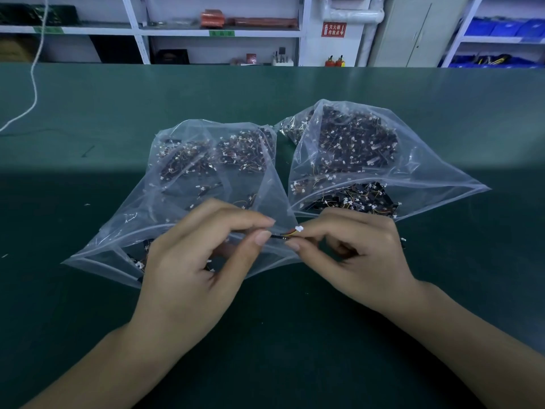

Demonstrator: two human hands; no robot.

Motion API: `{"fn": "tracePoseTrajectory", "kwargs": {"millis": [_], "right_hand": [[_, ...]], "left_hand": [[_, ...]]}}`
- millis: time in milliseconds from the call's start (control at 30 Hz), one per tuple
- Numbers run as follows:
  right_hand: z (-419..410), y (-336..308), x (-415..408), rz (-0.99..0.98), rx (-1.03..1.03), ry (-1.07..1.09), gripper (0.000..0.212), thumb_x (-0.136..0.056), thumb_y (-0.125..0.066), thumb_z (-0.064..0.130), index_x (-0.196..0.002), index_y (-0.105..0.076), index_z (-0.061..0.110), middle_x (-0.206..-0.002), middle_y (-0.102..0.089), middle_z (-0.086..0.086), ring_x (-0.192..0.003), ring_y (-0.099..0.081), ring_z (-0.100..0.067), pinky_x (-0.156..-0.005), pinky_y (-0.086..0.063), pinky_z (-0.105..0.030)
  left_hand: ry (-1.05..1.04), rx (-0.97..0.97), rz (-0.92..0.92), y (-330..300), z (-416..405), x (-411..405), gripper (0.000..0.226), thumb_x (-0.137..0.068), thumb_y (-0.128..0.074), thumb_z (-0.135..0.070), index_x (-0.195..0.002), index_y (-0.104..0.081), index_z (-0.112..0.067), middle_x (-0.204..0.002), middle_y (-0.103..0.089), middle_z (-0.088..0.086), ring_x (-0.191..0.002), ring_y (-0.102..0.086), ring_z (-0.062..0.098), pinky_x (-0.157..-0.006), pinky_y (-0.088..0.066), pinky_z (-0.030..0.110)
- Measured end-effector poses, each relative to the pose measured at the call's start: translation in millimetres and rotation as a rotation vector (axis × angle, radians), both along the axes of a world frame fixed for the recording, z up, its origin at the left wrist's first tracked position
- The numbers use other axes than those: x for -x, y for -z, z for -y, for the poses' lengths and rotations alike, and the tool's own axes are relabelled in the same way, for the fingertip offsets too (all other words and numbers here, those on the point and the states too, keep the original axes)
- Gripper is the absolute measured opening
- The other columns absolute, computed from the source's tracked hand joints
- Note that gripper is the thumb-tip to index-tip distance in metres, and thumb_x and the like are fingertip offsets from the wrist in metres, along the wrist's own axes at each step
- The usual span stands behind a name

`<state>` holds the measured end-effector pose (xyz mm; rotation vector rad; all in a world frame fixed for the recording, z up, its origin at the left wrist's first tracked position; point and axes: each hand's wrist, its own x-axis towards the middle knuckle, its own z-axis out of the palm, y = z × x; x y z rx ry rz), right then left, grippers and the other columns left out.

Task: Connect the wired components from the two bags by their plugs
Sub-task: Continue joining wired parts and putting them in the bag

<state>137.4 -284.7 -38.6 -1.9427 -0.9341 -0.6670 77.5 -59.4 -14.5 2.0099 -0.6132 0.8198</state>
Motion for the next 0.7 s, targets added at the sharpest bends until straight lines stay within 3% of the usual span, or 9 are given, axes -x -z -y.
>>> {"fn": "tracePoseTrajectory", "kwargs": {"millis": [100, 167, 333, 600, 700], "right_hand": [[-0.1, -2.9, 0.4, 0.056, 0.013, -0.015, 0.009, -0.097, -0.078, 0.014, -0.095, -0.081, 0.006, -0.076, -0.062, 0.007, -0.063, -0.044, 0.009, -0.061, -0.031, -0.009], [1.6, -0.8, 0.6, 0.066, 0.02, -0.025, 0.009, -0.096, -0.078, 0.013, -0.096, -0.081, 0.005, -0.077, -0.062, 0.007, -0.064, -0.046, 0.011, -0.062, -0.031, -0.008], [2.5, -1.0, 0.3, 0.05, -0.048, -0.025, 0.009, -0.094, -0.083, 0.015, -0.096, -0.082, 0.007, -0.072, -0.065, -0.002, -0.055, -0.047, -0.008, -0.054, -0.037, -0.019], [2.1, -0.3, -1.4, 0.006, -0.033, -0.073, 0.007, -0.094, -0.081, 0.013, -0.096, -0.08, 0.007, -0.079, -0.068, 0.001, -0.057, -0.052, -0.013, -0.055, -0.042, -0.023], [2.4, -0.9, -2.3, 0.009, -0.019, -0.091, 0.008, -0.095, -0.081, 0.012, -0.094, -0.08, 0.004, -0.08, -0.07, 0.0, -0.063, -0.053, -0.005, -0.059, -0.042, -0.022]], "left_hand": [[-0.019, -0.059, -0.023, 2.2, -1.1, -4.5, 0.018, -0.103, -0.067, -0.022, -0.102, -0.08, -0.01, -0.099, -0.07, -0.006, -0.084, -0.071, 0.011, -0.07, -0.053, 0.014], [-0.022, -0.072, -0.003, 3.5, -0.8, -6.0, 0.013, -0.098, -0.077, -0.021, -0.097, -0.081, -0.008, -0.097, -0.071, -0.004, -0.086, -0.071, 0.012, -0.071, -0.054, 0.015], [-0.018, -0.068, -0.002, 6.2, -0.9, -7.2, 0.008, -0.093, -0.079, -0.015, -0.093, -0.08, -0.007, -0.094, -0.071, -0.004, -0.086, -0.071, 0.011, -0.068, -0.056, 0.02], [0.01, -0.065, -0.026, 5.6, -0.5, -6.8, 0.006, -0.093, -0.078, -0.013, -0.092, -0.078, -0.007, -0.092, -0.069, -0.007, -0.085, -0.069, 0.009, -0.069, -0.052, 0.013], [0.017, -0.081, -0.017, 5.9, -0.8, -7.0, 0.006, -0.093, -0.078, -0.012, -0.091, -0.078, -0.006, -0.092, -0.069, -0.005, -0.085, -0.069, 0.009, -0.069, -0.051, 0.012]]}}
